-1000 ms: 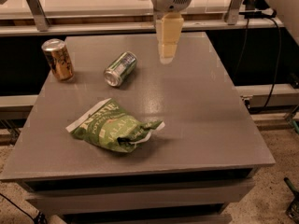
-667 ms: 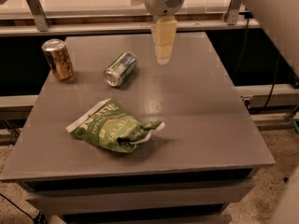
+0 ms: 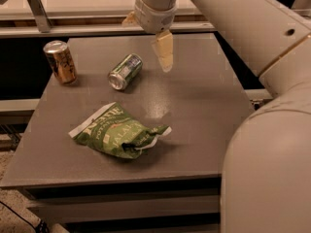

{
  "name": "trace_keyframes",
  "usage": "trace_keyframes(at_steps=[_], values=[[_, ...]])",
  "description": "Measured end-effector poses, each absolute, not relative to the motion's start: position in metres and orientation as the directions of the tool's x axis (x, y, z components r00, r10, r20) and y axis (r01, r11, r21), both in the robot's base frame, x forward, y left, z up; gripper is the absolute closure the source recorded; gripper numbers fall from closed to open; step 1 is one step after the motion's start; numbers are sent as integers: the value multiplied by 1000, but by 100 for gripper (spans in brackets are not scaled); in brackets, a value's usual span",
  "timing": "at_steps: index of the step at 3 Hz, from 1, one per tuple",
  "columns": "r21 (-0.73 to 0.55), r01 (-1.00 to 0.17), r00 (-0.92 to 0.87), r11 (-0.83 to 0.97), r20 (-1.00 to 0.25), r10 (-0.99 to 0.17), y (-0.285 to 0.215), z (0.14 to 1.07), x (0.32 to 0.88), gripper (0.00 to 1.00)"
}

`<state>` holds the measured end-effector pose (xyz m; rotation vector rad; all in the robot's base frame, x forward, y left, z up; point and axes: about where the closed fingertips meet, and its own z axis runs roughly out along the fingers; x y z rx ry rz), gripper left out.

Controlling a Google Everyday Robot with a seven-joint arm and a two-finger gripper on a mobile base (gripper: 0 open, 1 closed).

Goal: Pick green can

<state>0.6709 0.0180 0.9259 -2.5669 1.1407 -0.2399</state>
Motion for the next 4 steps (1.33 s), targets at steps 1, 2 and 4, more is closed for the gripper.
trace_keyframes(at_steps=[1, 2, 4], values=[[-336, -626, 743, -703, 17, -670, 33, 898, 683, 0], [-331, -546, 820, -769, -24, -572, 52, 874, 682, 0], [-374, -461, 880, -805, -72, -470, 82, 858, 675, 40]])
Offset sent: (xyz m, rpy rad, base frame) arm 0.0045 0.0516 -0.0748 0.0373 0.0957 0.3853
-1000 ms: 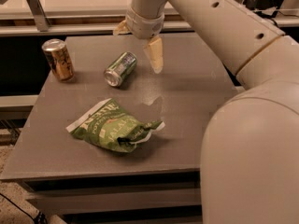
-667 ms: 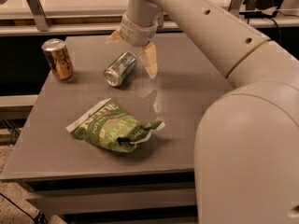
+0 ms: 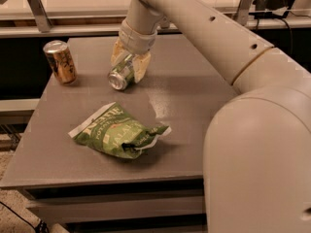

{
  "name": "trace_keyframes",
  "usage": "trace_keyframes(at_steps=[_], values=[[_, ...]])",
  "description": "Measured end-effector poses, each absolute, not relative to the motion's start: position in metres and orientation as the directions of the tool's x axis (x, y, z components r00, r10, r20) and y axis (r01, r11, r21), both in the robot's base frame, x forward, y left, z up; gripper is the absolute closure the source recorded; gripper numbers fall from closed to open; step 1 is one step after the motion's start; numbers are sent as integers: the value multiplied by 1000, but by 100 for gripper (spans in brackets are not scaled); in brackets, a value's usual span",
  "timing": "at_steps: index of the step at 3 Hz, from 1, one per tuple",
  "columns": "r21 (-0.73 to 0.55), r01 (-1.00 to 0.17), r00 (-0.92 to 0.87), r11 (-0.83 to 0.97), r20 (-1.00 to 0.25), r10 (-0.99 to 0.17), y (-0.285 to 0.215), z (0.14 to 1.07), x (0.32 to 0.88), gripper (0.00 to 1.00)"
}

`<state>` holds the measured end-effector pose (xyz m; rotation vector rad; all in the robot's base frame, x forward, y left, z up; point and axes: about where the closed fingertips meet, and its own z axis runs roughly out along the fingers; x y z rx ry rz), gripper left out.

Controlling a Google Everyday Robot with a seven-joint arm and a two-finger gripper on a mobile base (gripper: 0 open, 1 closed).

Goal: Pick green can

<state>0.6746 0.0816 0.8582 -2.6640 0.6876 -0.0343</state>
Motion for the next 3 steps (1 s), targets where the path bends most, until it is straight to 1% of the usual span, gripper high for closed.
trace_keyframes(at_steps=[1, 2, 3], values=[[-386, -442, 891, -810, -82, -447, 92, 859, 671, 64], [-420, -474, 875, -774, -126, -467, 93, 863, 673, 87], [-489, -519, 848, -701, -191, -494, 87, 877, 676, 100]])
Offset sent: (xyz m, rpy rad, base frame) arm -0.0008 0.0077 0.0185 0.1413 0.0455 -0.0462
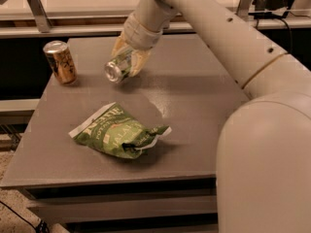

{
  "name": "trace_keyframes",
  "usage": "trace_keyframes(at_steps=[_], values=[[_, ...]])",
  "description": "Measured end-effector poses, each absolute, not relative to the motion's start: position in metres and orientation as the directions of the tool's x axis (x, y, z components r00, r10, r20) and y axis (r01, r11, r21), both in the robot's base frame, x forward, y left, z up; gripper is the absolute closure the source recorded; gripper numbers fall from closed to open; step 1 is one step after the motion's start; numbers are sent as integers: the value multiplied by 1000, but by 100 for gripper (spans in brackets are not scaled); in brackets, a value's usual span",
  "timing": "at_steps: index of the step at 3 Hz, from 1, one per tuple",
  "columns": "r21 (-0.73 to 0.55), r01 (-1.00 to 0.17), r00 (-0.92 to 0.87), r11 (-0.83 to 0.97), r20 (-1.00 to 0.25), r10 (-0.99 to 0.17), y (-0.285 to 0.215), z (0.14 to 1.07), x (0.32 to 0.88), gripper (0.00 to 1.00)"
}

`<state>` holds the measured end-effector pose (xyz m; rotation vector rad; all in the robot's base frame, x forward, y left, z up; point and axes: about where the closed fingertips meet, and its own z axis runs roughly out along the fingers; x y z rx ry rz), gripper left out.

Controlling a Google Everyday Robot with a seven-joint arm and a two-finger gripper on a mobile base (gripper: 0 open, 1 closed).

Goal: Pick green can

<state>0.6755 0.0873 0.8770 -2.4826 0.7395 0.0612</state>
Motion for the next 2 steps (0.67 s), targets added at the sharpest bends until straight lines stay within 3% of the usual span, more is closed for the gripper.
trace_keyframes(at_steps=[1, 2], values=[[-567, -545, 829, -617, -254, -498, 75, 902, 676, 100], [-567, -545, 829, -618, -254, -498, 75, 902, 676, 100]])
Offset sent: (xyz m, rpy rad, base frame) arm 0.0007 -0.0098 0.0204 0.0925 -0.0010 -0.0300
